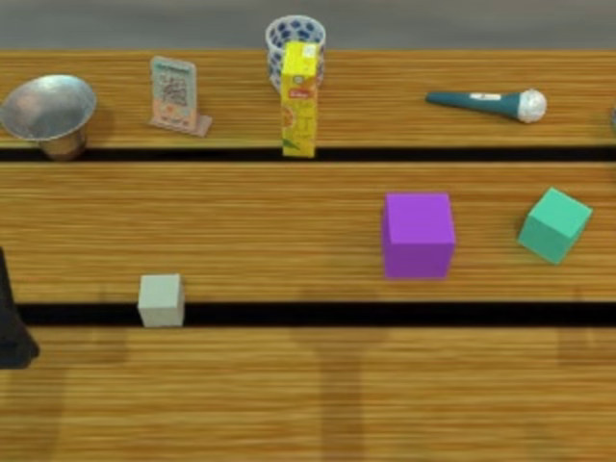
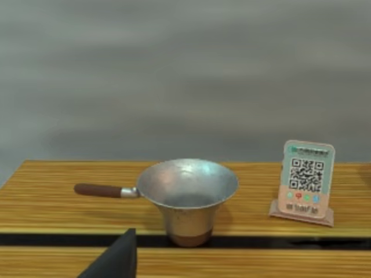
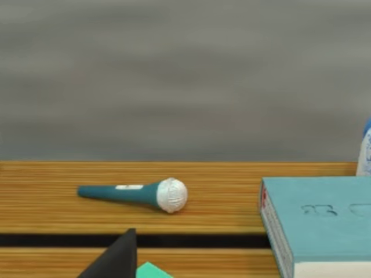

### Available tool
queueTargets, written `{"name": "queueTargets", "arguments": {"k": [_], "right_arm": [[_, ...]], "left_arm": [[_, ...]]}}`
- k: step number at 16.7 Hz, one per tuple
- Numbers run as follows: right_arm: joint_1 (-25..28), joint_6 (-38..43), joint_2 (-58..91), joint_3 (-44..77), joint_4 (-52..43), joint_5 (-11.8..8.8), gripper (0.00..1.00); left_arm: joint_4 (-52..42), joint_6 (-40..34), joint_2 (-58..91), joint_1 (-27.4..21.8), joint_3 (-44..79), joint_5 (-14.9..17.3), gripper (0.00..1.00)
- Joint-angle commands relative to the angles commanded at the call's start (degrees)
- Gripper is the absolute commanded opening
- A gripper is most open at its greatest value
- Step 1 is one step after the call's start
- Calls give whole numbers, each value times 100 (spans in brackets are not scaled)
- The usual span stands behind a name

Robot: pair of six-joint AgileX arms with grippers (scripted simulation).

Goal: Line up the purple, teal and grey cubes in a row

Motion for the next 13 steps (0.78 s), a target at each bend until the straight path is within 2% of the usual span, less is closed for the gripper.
{"name": "queueTargets", "arguments": {"k": [6, 13], "right_arm": [[0, 0, 0, 0, 0, 0, 100], [0, 0, 0, 0, 0, 0, 100]], "left_arm": [[-359, -149, 596, -115, 555, -13, 100], [-2074, -762, 3808, -700, 2856, 8, 100]]}}
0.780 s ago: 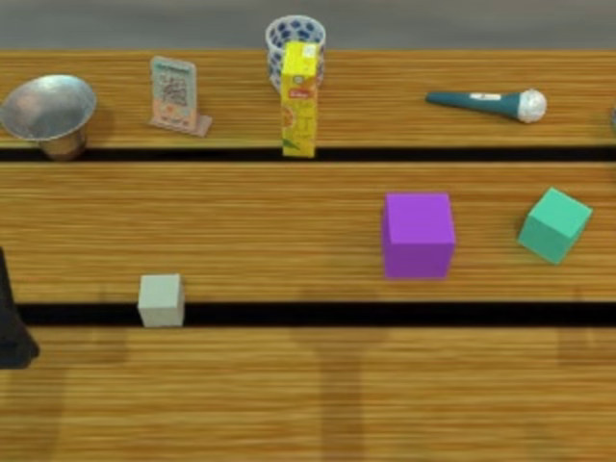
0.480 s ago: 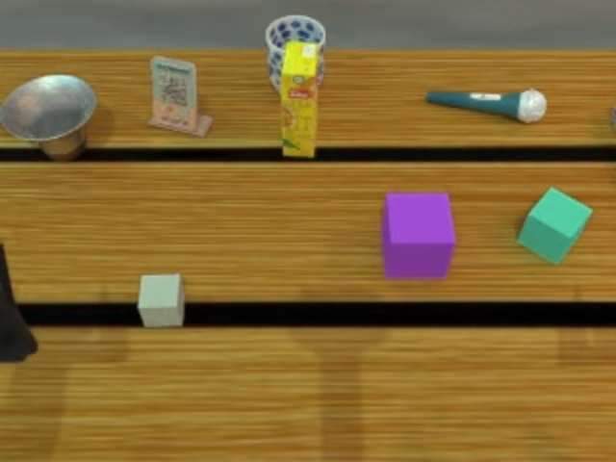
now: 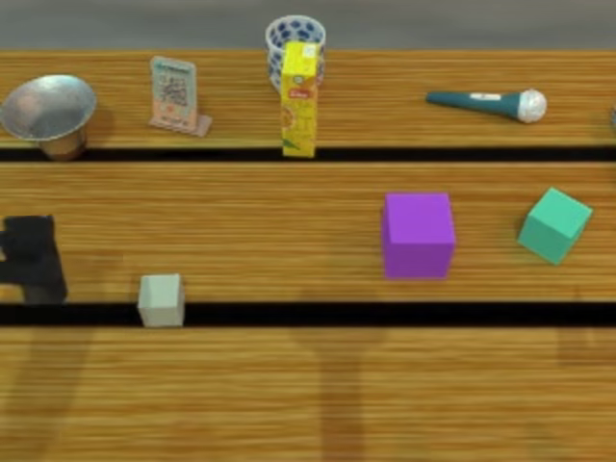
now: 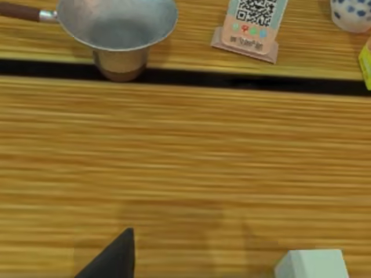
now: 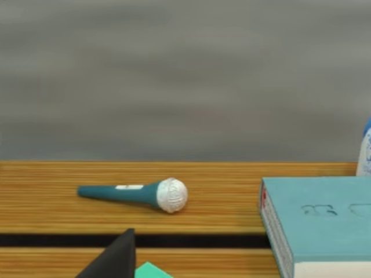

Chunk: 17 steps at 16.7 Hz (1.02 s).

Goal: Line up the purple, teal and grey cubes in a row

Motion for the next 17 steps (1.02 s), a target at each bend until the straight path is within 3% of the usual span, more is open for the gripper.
{"name": "queueTargets", "arguments": {"k": [10, 17], "right_arm": [[0, 0, 0, 0, 0, 0, 100], [0, 0, 0, 0, 0, 0, 100]], "left_arm": [[-2788, -985, 5671, -904, 3601, 12, 100], [-3611, -1315, 7277, -1202, 4926, -1, 100]]}}
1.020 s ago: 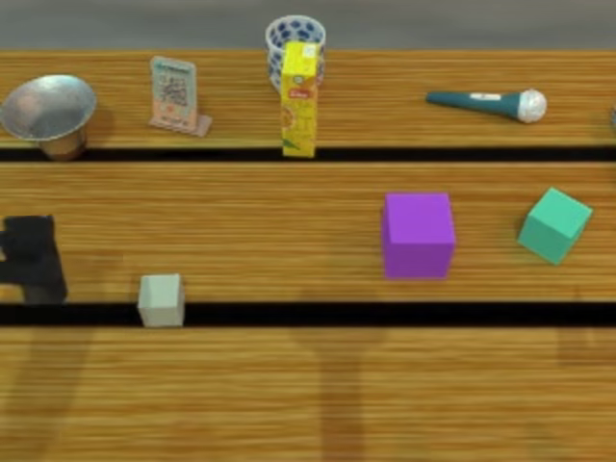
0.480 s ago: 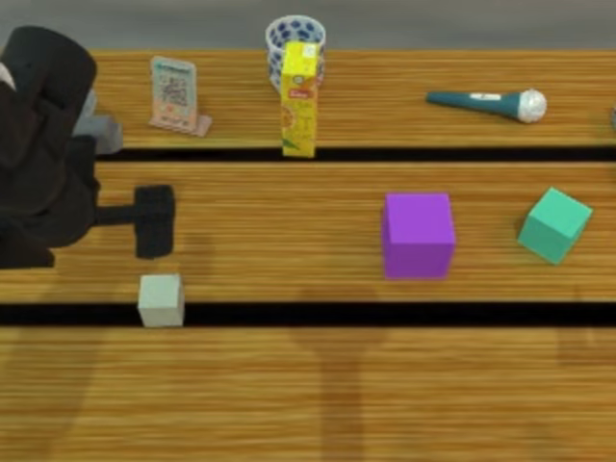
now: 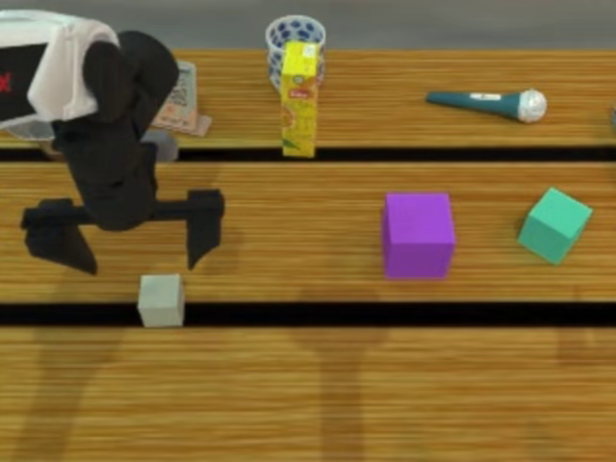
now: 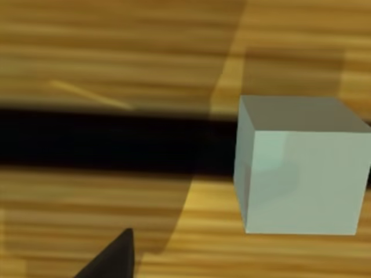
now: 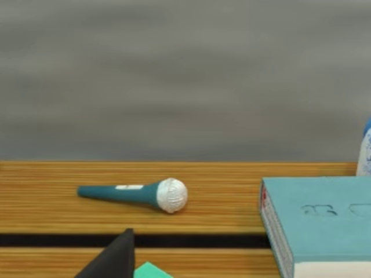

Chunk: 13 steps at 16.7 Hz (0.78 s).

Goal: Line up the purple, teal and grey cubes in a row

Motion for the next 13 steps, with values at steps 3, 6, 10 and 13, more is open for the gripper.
{"name": "queueTargets", "arguments": {"k": [3, 6, 10, 13], "right_arm": [[0, 0, 0, 0, 0, 0, 100], [0, 0, 0, 0, 0, 0, 100], [0, 0, 0, 0, 0, 0, 100], [0, 0, 0, 0, 0, 0, 100]], "left_arm": [[-12, -5, 23, -5, 24, 0, 100], [18, 3, 16, 23, -3, 1, 100], [640, 17, 338, 10, -315, 1, 100], [1400, 17, 705, 8, -662, 4, 100]]}}
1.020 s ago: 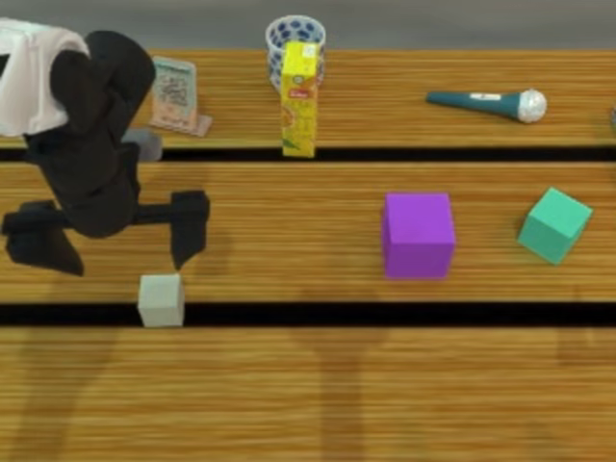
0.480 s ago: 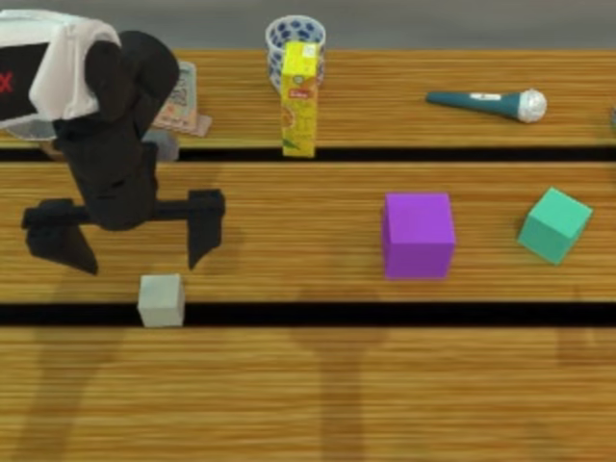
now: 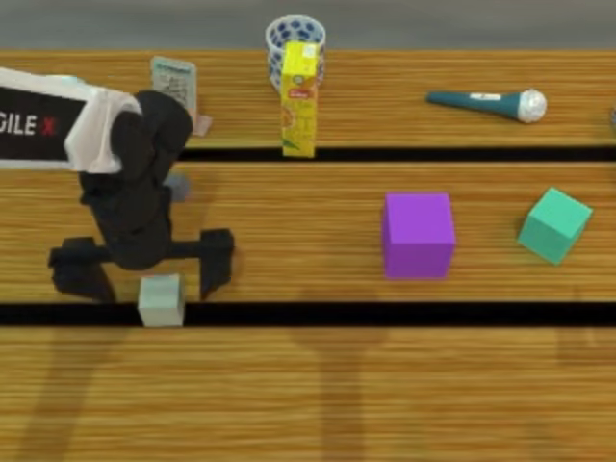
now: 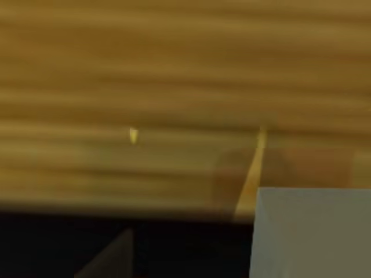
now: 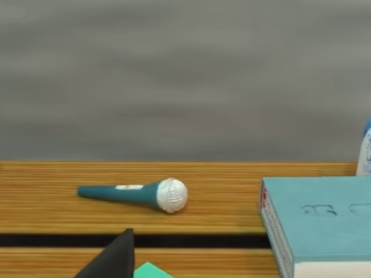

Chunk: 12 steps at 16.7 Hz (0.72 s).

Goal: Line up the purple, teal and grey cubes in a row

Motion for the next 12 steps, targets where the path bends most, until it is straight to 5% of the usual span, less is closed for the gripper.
{"name": "queueTargets", "arguments": {"k": [7, 12], "right_arm": [[0, 0, 0, 0, 0, 0, 100], [0, 0, 0, 0, 0, 0, 100]], "left_arm": [[432, 0, 253, -4, -224, 2, 100], [432, 0, 253, -4, -224, 2, 62]]}}
